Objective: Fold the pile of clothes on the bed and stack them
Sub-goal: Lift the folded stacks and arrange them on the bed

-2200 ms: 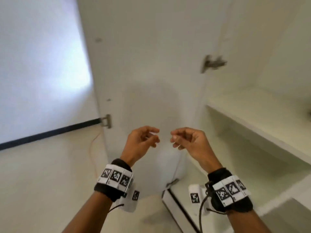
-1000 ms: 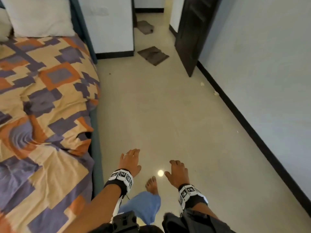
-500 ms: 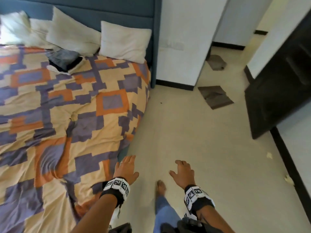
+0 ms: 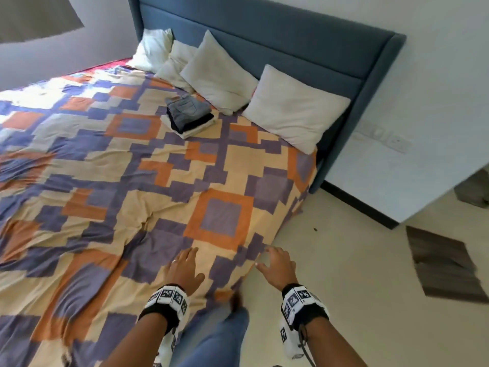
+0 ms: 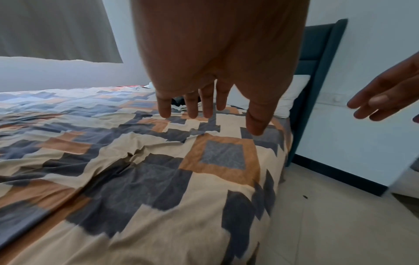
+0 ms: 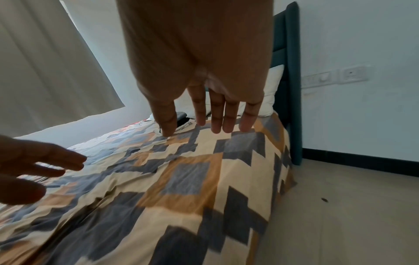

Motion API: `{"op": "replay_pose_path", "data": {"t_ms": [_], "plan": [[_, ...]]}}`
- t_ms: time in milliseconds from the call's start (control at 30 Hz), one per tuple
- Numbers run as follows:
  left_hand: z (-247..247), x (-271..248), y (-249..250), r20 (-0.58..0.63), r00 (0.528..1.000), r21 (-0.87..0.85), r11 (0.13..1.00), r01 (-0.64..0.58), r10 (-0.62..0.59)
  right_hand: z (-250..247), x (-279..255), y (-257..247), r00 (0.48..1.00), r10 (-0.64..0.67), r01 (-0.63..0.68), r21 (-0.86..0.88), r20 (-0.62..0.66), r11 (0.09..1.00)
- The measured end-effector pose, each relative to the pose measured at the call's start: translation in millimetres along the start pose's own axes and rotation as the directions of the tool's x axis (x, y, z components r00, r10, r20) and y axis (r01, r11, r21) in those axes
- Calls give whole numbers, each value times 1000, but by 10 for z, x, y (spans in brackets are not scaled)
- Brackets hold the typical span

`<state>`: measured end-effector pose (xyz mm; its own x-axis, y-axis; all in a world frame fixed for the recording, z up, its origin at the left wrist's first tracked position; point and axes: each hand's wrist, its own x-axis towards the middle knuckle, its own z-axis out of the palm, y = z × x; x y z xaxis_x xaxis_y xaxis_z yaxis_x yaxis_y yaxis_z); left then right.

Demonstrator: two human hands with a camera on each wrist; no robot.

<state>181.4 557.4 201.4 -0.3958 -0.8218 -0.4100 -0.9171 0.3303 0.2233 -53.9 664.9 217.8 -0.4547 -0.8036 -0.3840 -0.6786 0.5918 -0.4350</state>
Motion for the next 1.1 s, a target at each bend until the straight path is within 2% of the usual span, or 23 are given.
{"op": "replay_pose_path", "data": {"t_ms": [167,267,367,467,567,667,733,800,833,900,967,1033,1100], "plan": [[-270,1327,151,33,995,-85,991,99,-96,-487,1511,-179,997,-34,34,-5,65,999],[-591,2074,227,56,986,-226,960,166,-157,-869,2285,-318,992,-26,27,-4,125,1000],[-959,2940,178,57,974,-368,903,224,-218,-1204,3176,-450,985,-16,2,85,171,996],[-1401,3680,118,9,939,-534,793,295,-343,-1421,4000,-606,977,-25,-11,169,211,986],[-1763,4471,-32,39,887,-706,615,350,-460,-1512,4946,-858,971,-23,-26,202,238,979],[-1844,5298,-322,40,870,-775,534,337,-491,-1471,6004,-1198,968,-88,35,223,235,974],[-1823,5911,-517,63,852,-833,442,332,-520,-1368,6804,-1494,951,-153,79,269,270,960],[-1822,6422,-643,29,799,-882,361,303,-601,-1284,7527,-1815,933,-222,139,284,285,949],[-1836,6680,-704,8,782,-901,335,276,-624,-1232,7898,-1965,926,-255,178,273,280,945],[-1864,7154,-774,-4,777,-931,285,227,-630,-1153,8561,-2265,924,-311,235,311,223,921],[-1924,7545,-858,-57,749,-953,259,156,-660,-1055,9056,-2596,921,-342,250,392,185,886],[-1968,7914,-987,-108,728,-951,283,122,-677,-898,9475,-2919,919,-347,240,432,189,869],[-1977,8244,-1129,-103,735,-947,293,135,-671,-749,9758,-3159,908,-370,228,506,198,832]]}}
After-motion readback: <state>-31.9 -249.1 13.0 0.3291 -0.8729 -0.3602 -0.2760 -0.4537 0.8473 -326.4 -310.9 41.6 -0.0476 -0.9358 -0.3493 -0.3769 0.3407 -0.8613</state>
